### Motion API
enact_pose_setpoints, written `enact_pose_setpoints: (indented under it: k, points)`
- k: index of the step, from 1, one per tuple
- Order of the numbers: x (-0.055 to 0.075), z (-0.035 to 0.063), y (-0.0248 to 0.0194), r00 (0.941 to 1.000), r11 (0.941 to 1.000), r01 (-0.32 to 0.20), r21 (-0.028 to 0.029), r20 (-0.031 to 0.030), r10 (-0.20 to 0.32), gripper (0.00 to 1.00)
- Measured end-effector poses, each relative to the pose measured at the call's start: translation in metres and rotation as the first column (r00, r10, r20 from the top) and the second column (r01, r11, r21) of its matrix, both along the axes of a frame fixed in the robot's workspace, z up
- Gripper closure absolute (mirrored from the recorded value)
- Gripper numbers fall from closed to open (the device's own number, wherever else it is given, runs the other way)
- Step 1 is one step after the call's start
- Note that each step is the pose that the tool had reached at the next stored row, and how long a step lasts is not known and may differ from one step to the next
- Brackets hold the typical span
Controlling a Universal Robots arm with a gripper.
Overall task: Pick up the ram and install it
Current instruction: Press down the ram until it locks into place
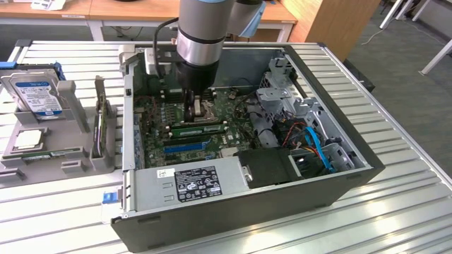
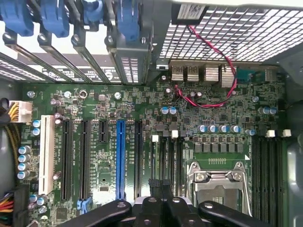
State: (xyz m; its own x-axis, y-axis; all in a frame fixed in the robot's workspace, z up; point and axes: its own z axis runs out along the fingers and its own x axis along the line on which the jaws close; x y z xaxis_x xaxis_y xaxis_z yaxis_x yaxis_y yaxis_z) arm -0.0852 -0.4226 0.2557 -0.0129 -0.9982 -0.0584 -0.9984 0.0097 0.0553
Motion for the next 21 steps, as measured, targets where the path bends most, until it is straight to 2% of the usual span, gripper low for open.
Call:
enact_pose_setpoints:
  k: [21]
  points:
    - [0.000,0.0316,0.0000,1.0000,1.0000,0.000,-0.0012,0.0000,0.000,0.90]
